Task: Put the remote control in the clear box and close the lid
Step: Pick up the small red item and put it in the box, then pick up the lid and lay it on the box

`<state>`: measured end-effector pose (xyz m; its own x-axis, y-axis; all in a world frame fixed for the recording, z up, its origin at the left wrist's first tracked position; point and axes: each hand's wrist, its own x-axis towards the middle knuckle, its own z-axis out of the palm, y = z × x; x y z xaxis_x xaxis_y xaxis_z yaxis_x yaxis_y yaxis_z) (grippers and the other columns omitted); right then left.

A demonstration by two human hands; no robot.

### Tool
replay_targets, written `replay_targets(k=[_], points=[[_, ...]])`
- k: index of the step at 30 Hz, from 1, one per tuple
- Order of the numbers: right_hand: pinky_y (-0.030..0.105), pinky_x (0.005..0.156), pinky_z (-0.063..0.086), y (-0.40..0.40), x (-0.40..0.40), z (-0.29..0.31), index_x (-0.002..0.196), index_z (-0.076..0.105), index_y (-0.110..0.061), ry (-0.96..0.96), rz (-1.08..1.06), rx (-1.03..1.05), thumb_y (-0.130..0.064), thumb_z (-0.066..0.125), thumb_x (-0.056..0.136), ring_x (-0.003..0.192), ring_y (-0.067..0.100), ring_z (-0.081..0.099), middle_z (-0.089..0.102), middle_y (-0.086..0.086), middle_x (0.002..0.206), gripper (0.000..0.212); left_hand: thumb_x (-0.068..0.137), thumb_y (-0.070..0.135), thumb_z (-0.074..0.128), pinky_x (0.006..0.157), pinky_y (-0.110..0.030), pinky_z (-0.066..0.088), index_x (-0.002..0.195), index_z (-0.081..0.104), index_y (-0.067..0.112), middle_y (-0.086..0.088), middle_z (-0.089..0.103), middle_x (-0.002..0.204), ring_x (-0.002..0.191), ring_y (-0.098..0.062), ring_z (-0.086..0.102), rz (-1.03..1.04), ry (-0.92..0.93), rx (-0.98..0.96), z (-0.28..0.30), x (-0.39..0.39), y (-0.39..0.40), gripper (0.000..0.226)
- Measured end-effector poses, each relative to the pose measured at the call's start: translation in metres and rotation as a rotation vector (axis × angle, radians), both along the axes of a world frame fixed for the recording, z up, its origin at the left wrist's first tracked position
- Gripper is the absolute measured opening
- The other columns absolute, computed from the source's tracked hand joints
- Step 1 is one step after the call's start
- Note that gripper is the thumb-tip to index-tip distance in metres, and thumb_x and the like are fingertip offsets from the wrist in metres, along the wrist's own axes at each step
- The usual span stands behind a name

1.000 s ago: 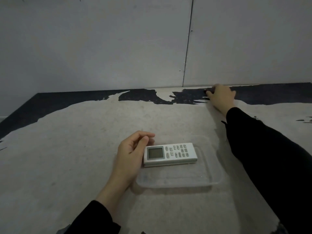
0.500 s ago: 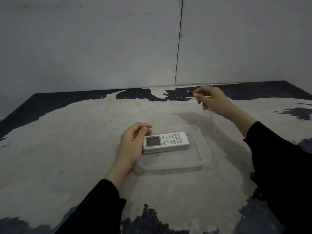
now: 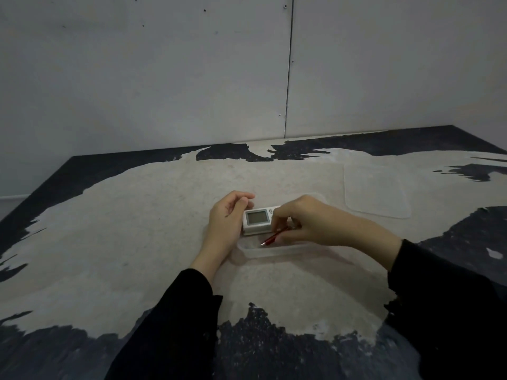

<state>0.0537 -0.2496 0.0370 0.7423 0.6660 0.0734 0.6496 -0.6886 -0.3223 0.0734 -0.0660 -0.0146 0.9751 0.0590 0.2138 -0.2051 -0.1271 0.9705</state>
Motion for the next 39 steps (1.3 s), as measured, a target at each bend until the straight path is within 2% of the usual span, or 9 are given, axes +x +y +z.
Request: replay_targets(k=[6, 11, 16, 18, 21, 27, 32, 34, 39], points=[[0.009, 0.062, 0.038, -0.012, -0.002, 0.005, 0.103, 0.065, -0.025, 0.089, 0.025, -0.059, -0.015, 0.065, 0.082, 0.068, -0.002, 0.05, 0.055, -0.014, 0.09, 0.024, 0.09, 0.011, 0.048, 0.074, -0.026, 0.051, 0.087, 0.067, 0.014, -0.009, 0.065, 0.08, 0.078, -0.017, 0.062, -0.007, -0.008, -0.003, -0.001, 0.002, 0.002, 0.019], [0.012, 0.068, 0.045, -0.023, -0.004, 0.013, 0.106, 0.063, -0.023, 0.064, -0.02, -0.094, -0.02, 0.066, 0.083, 0.077, 0.006, 0.058, 0.061, -0.007, 0.097, 0.024, 0.09, 0.012, 0.048, 0.076, -0.029, 0.052, 0.085, 0.067, 0.018, -0.009, 0.065, 0.08, 0.078, -0.018, 0.062, -0.011, -0.008, 0.001, -0.001, 0.002, 0.002, 0.02], [0.011, 0.068, 0.044, -0.061, 0.0, 0.015, 0.102, 0.064, -0.02, -0.088, -0.328, 0.206, -0.025, 0.062, 0.086, 0.084, 0.01, 0.062, 0.067, -0.001, 0.096, 0.017, 0.09, 0.014, 0.048, 0.077, -0.029, 0.052, 0.087, 0.067, 0.017, -0.008, 0.066, 0.082, 0.079, -0.017, 0.062, -0.009, 0.006, 0.013, -0.001, 0.002, 0.003, 0.019], [0.028, 0.084, 0.046, -0.081, 0.01, -0.005, 0.112, 0.058, -0.02, -0.179, -0.574, 0.184, -0.032, 0.061, 0.086, 0.104, 0.023, 0.057, 0.062, 0.007, 0.113, 0.03, 0.09, 0.013, 0.048, 0.076, -0.028, 0.051, 0.088, 0.067, 0.015, -0.007, 0.065, 0.081, 0.077, -0.016, 0.061, -0.005, 0.003, 0.019, -0.001, 0.002, 0.002, 0.019], [0.051, 0.102, 0.033, -0.102, 0.015, -0.032, 0.132, 0.041, -0.02, -0.008, -0.854, -0.119, -0.057, 0.053, 0.082, 0.127, 0.037, 0.037, 0.043, 0.014, 0.139, 0.064, 0.092, 0.015, 0.047, 0.075, -0.025, 0.051, 0.089, 0.067, 0.014, -0.007, 0.066, 0.081, 0.078, -0.016, 0.062, -0.006, -0.005, 0.03, -0.002, 0.002, 0.002, 0.02], [0.046, 0.083, 0.048, -0.099, 0.009, -0.031, 0.125, 0.049, -0.013, -0.204, -0.795, -0.136, -0.045, 0.048, 0.091, 0.104, 0.038, 0.057, 0.064, 0.015, 0.116, 0.047, 0.092, 0.017, 0.046, 0.075, -0.026, 0.051, 0.089, 0.067, 0.019, -0.007, 0.067, 0.084, 0.081, -0.018, 0.063, -0.01, 0.003, 0.037, -0.003, 0.001, 0.003, 0.021], [0.033, 0.052, 0.034, -0.101, 0.008, -0.013, 0.106, 0.057, -0.007, -0.68, -0.859, 0.266, -0.029, 0.033, 0.099, 0.062, 0.036, 0.058, 0.059, 0.014, 0.07, 0.033, 0.091, 0.015, 0.047, 0.071, -0.02, 0.052, 0.088, 0.066, 0.02, -0.004, 0.066, 0.082, 0.078, -0.014, 0.062, -0.013, 0.0, 0.031, -0.002, -0.002, 0.002, 0.02], [0.032, 0.043, 0.037, -0.106, 0.01, -0.004, 0.099, 0.059, -0.007, -0.768, -0.871, 0.529, -0.029, 0.031, 0.1, 0.054, 0.027, 0.059, 0.064, 0.009, 0.069, 0.035, 0.091, 0.015, 0.047, 0.072, -0.023, 0.052, 0.088, 0.066, 0.02, -0.004, 0.066, 0.082, 0.077, -0.015, 0.062, -0.012, 0.007, 0.023, -0.002, -0.001, 0.001, 0.02], [0.026, 0.043, 0.052, -0.1, 0.015, 0.003, 0.103, 0.057, -0.008, -0.427, -0.913, 1.222, -0.026, 0.033, 0.1, 0.059, 0.012, 0.068, 0.069, 0.0, 0.085, 0.03, 0.091, 0.016, 0.047, 0.074, -0.026, 0.05, 0.086, 0.066, 0.022, -0.004, 0.066, 0.081, 0.079, -0.017, 0.062, -0.006, 0.017, 0.022, -0.003, 0.001, 0.002, 0.02]])
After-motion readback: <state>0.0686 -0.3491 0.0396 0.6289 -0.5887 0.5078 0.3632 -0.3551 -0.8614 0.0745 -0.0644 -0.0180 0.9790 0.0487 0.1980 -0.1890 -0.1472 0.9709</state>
